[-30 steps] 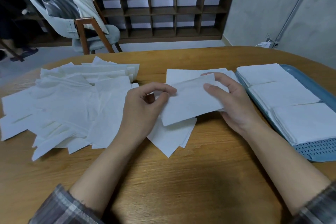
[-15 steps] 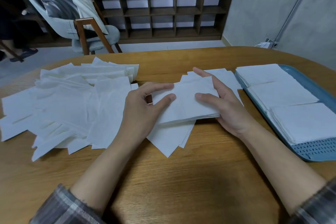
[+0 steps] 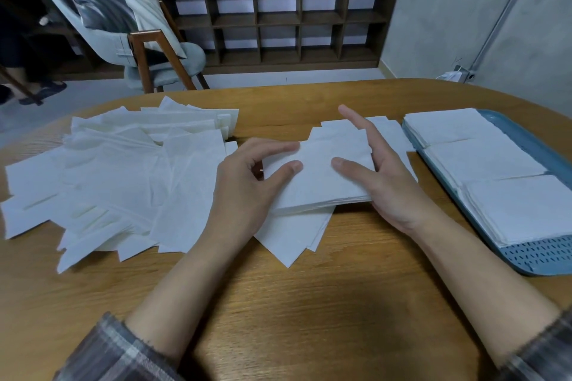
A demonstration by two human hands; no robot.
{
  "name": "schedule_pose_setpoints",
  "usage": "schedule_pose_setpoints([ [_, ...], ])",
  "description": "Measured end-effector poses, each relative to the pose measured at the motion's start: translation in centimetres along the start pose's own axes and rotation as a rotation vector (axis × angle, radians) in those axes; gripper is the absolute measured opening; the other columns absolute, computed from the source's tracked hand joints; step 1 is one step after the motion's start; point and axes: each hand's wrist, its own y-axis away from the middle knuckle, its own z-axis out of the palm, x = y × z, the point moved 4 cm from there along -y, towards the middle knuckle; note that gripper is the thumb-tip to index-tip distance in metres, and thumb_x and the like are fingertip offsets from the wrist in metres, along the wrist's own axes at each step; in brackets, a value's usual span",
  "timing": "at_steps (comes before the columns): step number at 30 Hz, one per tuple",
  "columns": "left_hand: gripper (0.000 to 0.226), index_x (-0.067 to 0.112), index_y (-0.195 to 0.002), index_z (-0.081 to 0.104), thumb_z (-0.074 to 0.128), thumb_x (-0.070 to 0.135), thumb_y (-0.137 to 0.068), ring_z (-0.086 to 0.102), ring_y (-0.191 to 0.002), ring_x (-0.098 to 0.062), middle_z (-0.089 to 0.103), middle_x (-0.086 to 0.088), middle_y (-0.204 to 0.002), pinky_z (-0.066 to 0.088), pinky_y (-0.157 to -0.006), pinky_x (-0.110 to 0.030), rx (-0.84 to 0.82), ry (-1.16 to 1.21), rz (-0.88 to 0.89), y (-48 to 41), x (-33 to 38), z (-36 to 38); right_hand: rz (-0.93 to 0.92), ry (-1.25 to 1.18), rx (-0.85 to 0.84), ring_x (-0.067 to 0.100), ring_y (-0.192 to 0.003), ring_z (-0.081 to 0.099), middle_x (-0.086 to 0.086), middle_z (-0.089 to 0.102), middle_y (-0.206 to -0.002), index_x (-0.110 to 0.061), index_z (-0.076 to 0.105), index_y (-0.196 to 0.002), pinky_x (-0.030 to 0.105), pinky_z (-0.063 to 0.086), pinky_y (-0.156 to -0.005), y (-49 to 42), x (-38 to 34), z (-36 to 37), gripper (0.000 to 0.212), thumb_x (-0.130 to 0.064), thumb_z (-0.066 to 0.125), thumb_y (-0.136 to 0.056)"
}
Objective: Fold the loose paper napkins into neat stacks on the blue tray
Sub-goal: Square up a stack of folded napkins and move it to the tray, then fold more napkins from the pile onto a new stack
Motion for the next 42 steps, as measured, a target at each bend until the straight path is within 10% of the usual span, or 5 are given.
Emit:
schedule_pose_setpoints([
  [7,0.054,0.037,-0.148,0.052,0.069,0.046,-0.098,0.068,-0.115,0.0,0.07,0.014,-0.13,0.055,-0.092,-0.021,-0.097,0.386,-0.256,0.3,0.5,0.6,0.028,-0.429,-0.033,0.025,-0.127,0.066,0.005,0.069,-0.135,-0.049,0.042,-0.155,0.037,0.058,-0.096,0.0,0.3,-0.5,0.087,-0.006,0.072,-0.086],
  [21,0.068,0.038,-0.162,0.019,0.06,0.03,-0.107,0.047,-0.127,0.02,0.031,0.034,-0.156,0.041,-0.102,-0.006,-0.166,0.041,-0.004,1.1,0.9,1.7,0.034,0.11,0.183,-0.002,-0.144,0.04,-0.033,0.039,-0.153,-0.058,0.037,-0.15,0.041,0.037,-0.122,-0.3,1.5,-0.1,0.051,-0.059,0.056,-0.103],
  [28,0.05,0.04,-0.151,0.037,0.06,0.027,-0.108,0.068,-0.095,0.002,0.066,0.031,-0.113,0.056,-0.078,-0.023,-0.145,0.043,0.024,1.4,1.3,1.6,-0.036,0.24,0.295,-0.043,-0.116,0.022,-0.051,0.032,-0.135,-0.04,0.039,-0.155,-0.01,0.023,-0.093,-0.2,1.9,-1.1,0.047,-0.042,0.051,-0.11],
  [32,0.028,0.041,-0.132,0.054,0.06,0.027,-0.108,0.068,-0.083,-0.022,0.068,0.012,-0.109,0.058,-0.071,-0.051,-0.17,0.058,0.001,1.8,0.8,2.2,-0.054,0.275,0.299,-0.037,-0.121,0.03,-0.046,0.037,-0.139,-0.039,0.041,-0.153,-0.009,0.024,-0.093,0.1,2.2,-1.4,0.046,-0.038,0.054,-0.109],
  [42,0.026,0.031,-0.129,0.06,0.059,0.016,-0.108,0.064,-0.1,-0.008,0.065,0.014,-0.12,0.049,-0.075,-0.018,-0.14,0.079,0.03,2.6,0.6,3.3,-0.002,0.215,0.268,-0.023,-0.123,0.034,-0.04,0.036,-0.141,-0.042,0.032,-0.155,0.007,0.027,-0.1,2.5,0.9,-1.8,0.051,-0.04,0.053,-0.109],
])
